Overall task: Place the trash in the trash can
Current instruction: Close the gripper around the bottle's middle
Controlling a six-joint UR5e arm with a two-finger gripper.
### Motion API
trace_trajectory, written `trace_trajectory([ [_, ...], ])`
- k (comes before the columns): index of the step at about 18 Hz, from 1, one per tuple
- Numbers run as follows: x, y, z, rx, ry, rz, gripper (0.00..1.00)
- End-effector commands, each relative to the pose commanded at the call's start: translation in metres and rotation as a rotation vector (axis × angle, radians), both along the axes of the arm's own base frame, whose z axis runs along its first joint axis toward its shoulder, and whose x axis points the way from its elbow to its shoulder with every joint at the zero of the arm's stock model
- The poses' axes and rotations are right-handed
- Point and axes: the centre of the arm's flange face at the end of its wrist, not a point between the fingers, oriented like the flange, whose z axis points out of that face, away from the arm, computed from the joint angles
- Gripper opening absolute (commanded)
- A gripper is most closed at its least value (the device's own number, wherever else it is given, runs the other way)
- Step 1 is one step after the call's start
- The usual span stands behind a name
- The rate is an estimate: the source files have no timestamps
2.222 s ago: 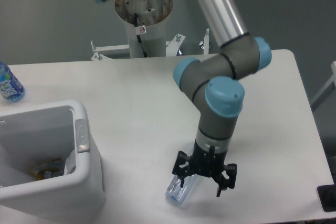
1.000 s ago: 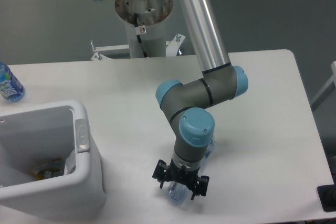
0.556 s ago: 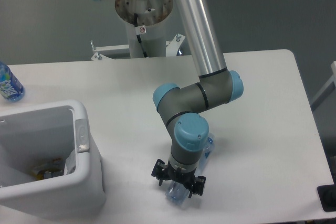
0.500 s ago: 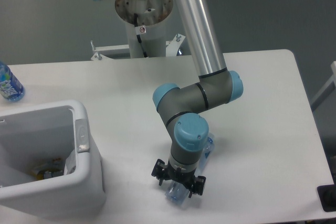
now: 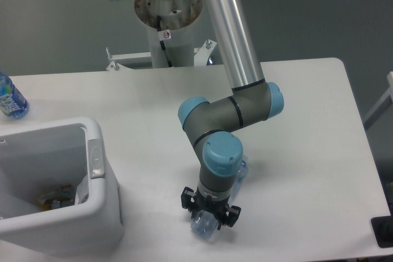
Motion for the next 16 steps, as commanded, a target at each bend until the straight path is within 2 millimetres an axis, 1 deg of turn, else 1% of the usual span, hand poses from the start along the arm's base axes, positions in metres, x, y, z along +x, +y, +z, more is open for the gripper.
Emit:
trace_trajectory([
  [4, -0.001, 0.001, 0.004, 0.005, 0.005, 0.0, 0.69],
  [8, -0.001, 0.001, 0.007, 0.009, 0.008, 0.001, 0.62],
  [11, -0.002, 0.002, 0.013, 0.015, 0.015, 0.001, 0.61],
  [12, -0.002, 0.002, 0.018, 0.02, 0.021, 0.0, 0.58],
  [13, -0.002, 0.002, 0.019, 0.021, 0.022, 0.0, 0.53],
  [14, -0.003, 0.003, 0.021, 0.024, 0.024, 0.001, 0.51],
  [16, -0.004, 0.004, 0.03, 0.039, 0.037, 0.001, 0.51],
])
